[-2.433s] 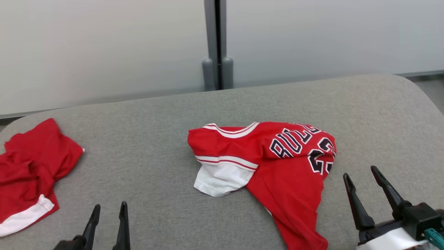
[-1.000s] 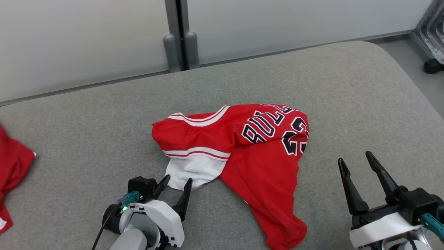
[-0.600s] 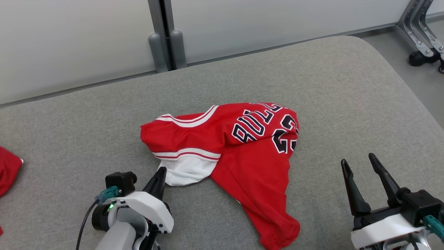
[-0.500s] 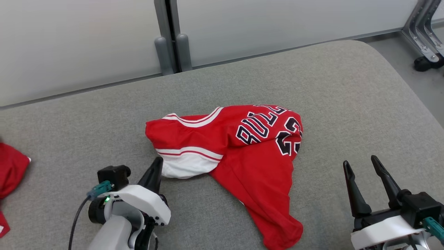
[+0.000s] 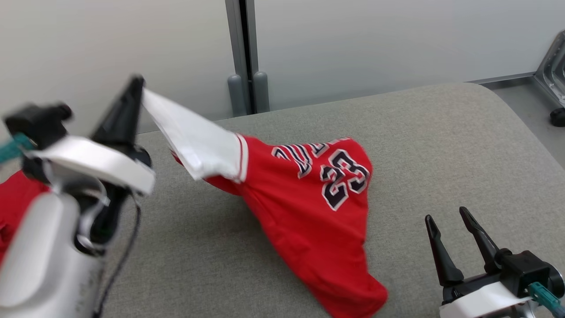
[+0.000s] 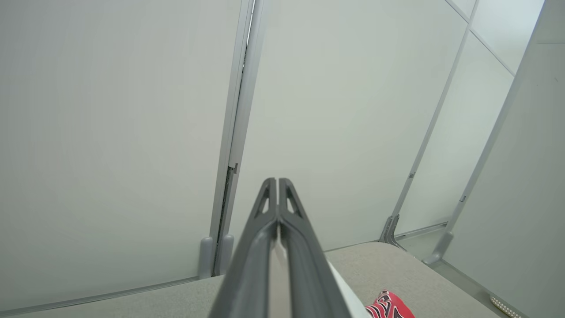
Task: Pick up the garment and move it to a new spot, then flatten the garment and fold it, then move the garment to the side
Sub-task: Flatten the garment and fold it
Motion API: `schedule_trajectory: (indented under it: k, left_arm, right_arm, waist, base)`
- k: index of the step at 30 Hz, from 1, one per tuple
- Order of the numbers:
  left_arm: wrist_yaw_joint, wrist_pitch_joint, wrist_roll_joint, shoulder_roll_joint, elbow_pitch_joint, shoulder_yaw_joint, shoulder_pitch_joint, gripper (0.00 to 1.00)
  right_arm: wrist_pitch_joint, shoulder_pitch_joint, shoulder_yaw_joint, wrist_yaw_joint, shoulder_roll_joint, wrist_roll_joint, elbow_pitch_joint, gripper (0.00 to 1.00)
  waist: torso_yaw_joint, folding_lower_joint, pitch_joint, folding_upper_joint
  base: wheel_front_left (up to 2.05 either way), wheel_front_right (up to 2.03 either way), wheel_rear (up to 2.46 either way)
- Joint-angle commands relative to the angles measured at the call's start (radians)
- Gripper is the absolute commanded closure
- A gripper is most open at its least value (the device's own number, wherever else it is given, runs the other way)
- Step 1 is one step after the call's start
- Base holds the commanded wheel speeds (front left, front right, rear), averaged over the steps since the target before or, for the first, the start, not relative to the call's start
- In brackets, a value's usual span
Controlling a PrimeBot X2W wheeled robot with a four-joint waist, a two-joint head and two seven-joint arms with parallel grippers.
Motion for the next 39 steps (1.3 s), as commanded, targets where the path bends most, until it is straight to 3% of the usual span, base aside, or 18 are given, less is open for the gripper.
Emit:
schedule_trajectory:
  k: [1, 10, 14, 20, 25, 31, 34, 39]
  left_arm:
    - [0.013, 0.032, -0.005, 0.026, -0.038, 0.019, -0.052, 1.00]
    - [0.032, 0.163, -0.024, 0.095, -0.123, 0.048, -0.280, 1.00]
    - [0.020, 0.206, -0.020, 0.087, -0.127, 0.019, -0.382, 1.00]
    - [0.004, 0.243, -0.038, 0.024, -0.053, -0.045, -0.483, 1.00]
    - [-0.008, 0.245, -0.066, -0.067, -0.006, -0.116, -0.449, 1.00]
    - [0.003, 0.198, -0.097, -0.189, 0.062, -0.241, -0.381, 1.00]
    - [0.027, 0.124, -0.144, -0.206, 0.124, -0.324, -0.394, 1.00]
    - [0.089, -0.083, -0.294, -0.207, 0.226, -0.542, -0.457, 1.00]
  right_arm:
    - [-0.005, -0.009, 0.000, 0.000, -0.001, 0.006, -0.001, 0.00]
    - [-0.005, -0.019, 0.018, 0.000, 0.017, 0.018, 0.003, 0.00]
    - [-0.005, -0.010, 0.013, 0.000, 0.024, 0.019, 0.006, 0.00]
    - [-0.005, -0.028, 0.020, 0.000, 0.033, 0.026, 0.012, 0.00]
    - [-0.005, -0.037, 0.024, 0.000, 0.041, 0.028, 0.013, 0.00]
    - [-0.005, -0.050, 0.022, 0.000, 0.046, 0.034, 0.013, 0.00]
    - [-0.005, -0.068, 0.031, 0.000, 0.052, 0.042, 0.013, 0.00]
    - [-0.005, -0.106, 0.051, 0.000, 0.060, 0.061, 0.018, 0.00]
  waist:
    - [-0.001, 0.0000, -0.005, 0.0000]
    - [-0.034, 0.0000, -0.015, 0.0000]
    - [-0.049, 0.0000, -0.014, 0.0000]
    - [-0.087, 0.0000, -0.005, 0.0000]
    - [-0.140, 0.0000, 0.008, 0.0000]
    - [-0.198, 0.0000, 0.053, 0.0000]
    - [-0.237, 0.0000, 0.089, 0.0000]
    - [-0.298, 0.0000, 0.145, 0.0000]
  base:
    - [0.00, 0.00, 0.00]
    - [0.00, 0.00, 0.00]
    - [0.00, 0.00, 0.00]
    - [0.00, 0.00, 0.00]
    - [0.00, 0.00, 0.00]
    - [0.00, 0.00, 0.00]
    - [0.00, 0.00, 0.00]
    - [0.00, 0.00, 0.00]
